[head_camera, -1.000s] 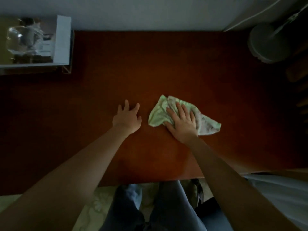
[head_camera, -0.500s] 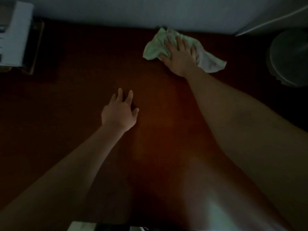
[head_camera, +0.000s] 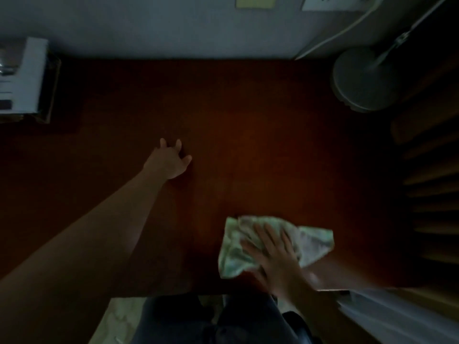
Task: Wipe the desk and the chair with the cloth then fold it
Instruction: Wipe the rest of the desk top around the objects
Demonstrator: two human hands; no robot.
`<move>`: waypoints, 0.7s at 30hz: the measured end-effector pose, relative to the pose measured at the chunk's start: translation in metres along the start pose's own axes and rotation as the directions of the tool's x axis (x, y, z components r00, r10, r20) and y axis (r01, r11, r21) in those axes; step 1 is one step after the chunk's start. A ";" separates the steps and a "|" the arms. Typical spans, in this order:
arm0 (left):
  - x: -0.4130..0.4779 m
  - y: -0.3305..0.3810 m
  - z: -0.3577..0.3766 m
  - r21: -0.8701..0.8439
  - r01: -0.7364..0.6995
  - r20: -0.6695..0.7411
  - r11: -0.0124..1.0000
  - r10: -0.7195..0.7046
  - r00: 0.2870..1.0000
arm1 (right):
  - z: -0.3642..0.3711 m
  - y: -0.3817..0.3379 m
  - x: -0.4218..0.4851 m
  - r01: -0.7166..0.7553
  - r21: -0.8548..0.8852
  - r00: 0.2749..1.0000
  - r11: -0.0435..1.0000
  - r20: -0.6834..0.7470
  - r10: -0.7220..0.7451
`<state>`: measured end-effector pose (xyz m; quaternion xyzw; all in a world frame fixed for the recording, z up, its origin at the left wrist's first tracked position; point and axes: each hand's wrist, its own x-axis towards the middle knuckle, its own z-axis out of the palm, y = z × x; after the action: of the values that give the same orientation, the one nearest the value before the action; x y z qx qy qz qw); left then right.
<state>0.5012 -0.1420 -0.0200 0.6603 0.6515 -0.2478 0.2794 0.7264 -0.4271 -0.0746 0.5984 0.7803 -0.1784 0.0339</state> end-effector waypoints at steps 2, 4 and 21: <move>-0.011 0.010 0.010 0.003 -0.004 0.022 1.000 0.004 1.000 | 0.011 0.002 -0.044 -0.022 -0.014 0.999 1.000 0.027 0.023; -0.021 0.024 0.017 -0.012 0.001 0.043 1.000 0.000 0.999 | 0.010 0.012 -0.056 -0.023 -0.017 0.999 1.000 0.048 0.024; 0.014 0.079 -0.007 0.012 0.049 0.023 0.999 -0.049 0.999 | -0.129 0.182 0.240 -0.339 0.112 0.939 0.934 -0.026 0.344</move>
<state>0.5805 -0.1268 -0.0204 0.6430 0.6627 -0.2660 0.2768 0.8517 -0.1243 -0.0619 0.7297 0.6545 -0.1972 0.0150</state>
